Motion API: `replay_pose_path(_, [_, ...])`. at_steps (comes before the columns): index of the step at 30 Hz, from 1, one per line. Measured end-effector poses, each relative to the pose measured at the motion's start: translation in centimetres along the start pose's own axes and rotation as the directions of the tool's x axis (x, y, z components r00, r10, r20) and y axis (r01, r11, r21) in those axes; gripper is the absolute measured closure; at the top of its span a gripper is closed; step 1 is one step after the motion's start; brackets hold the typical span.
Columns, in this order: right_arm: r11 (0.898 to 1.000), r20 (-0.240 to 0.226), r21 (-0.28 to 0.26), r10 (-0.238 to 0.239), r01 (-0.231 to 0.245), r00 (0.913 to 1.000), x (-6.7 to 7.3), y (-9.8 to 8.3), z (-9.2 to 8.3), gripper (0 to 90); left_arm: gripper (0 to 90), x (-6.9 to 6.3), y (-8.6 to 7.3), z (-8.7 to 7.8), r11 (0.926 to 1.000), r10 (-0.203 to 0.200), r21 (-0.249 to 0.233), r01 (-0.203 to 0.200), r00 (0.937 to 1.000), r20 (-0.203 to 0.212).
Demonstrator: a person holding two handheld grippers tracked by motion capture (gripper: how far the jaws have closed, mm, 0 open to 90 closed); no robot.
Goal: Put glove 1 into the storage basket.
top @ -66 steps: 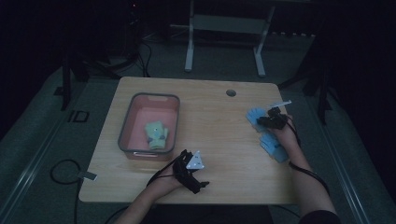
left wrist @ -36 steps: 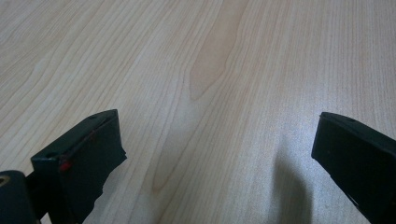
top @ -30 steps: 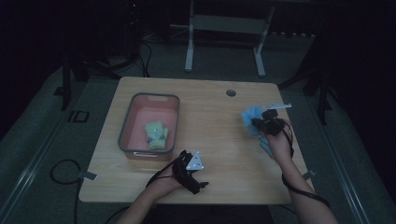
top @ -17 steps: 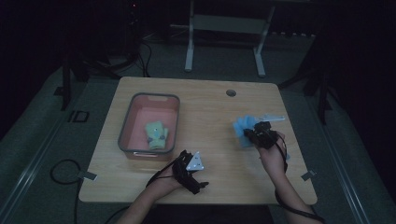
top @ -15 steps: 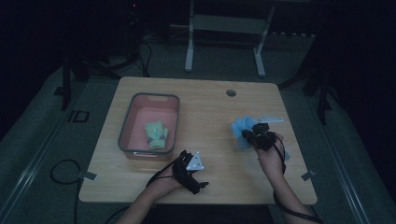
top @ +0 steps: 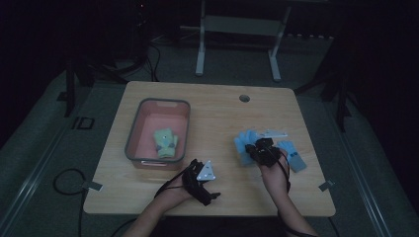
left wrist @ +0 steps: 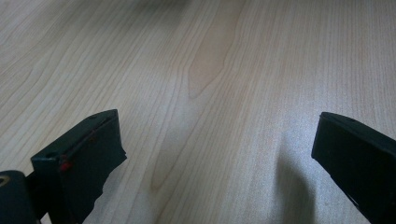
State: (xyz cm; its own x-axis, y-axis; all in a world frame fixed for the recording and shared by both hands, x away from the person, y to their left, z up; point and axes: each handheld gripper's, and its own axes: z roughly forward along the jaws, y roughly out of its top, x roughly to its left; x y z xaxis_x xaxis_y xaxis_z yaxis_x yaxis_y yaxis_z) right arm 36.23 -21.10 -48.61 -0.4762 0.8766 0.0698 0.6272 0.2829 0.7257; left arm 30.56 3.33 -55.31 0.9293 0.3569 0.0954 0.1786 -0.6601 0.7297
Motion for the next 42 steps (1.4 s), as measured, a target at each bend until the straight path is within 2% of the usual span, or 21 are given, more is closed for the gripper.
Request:
replay_pose_path(9, [0.999,-0.001,0.028,0.016,-0.016,0.9999,0.4,-1.3,1.4,87.0,1.9,0.0,0.0,0.0,1.0000,0.004,-0.001,-0.004,1.0000,0.001])
replay_pose_path(19, [0.997,0.006,0.064,0.038,-0.039,0.9992,0.1,-2.6,3.4,85.1,1.9,-0.1,-0.1,0.1,1.0000,0.000,-0.003,0.000,1.0000,0.001])
replay_pose_path(24, [0.994,0.013,0.099,0.038,-0.039,0.9992,-0.1,-3.5,4.5,73.0,1.9,0.0,-0.1,0.0,1.0000,0.003,0.000,-0.003,1.0000,0.001])
replay_pose_path(30, [0.994,-0.015,0.099,0.039,-0.038,0.9991,-0.1,-3.1,4.2,61.1,1.9,0.0,-0.1,0.0,1.0000,0.008,0.002,-0.008,1.0000,0.002])
replay_pose_path(32, [0.996,-0.031,0.089,0.026,-0.023,0.9992,-0.4,-2.9,3.8,59.7,1.9,0.0,-0.1,0.0,1.0000,0.008,0.001,-0.008,1.0000,0.002])
replay_pose_path(36, [0.995,-0.070,0.086,-0.047,0.053,0.9964,-1.2,-2.6,2.9,57.5,1.9,0.0,-0.1,0.0,1.0000,0.009,0.001,-0.009,1.0000,0.003])
replay_pose_path(37, [0.993,-0.064,0.089,-0.078,0.083,0.9949,-1.6,-2.6,2.5,56.9,1.9,0.0,-0.1,0.0,1.0000,0.009,0.001,-0.009,1.0000,0.003])
replay_pose_path(39, [0.992,-0.080,0.067,-0.102,0.107,0.9916,-2.4,-2.5,1.8,57.7,1.9,0.0,-0.1,0.0,0.9999,0.010,0.003,-0.010,0.9999,0.003])
replay_pose_path(41, [0.990,-0.074,0.054,-0.128,0.132,0.9890,-3.4,-2.3,0.9,58.7,1.9,0.0,-0.1,0.0,1.0000,0.009,0.004,-0.009,1.0000,0.003])
replay_pose_path(42, [0.989,-0.087,0.032,-0.138,0.141,0.9866,-4.0,-2.2,0.4,59.9,1.9,0.0,-0.1,0.1,1.0000,0.007,0.004,-0.007,1.0000,0.002])
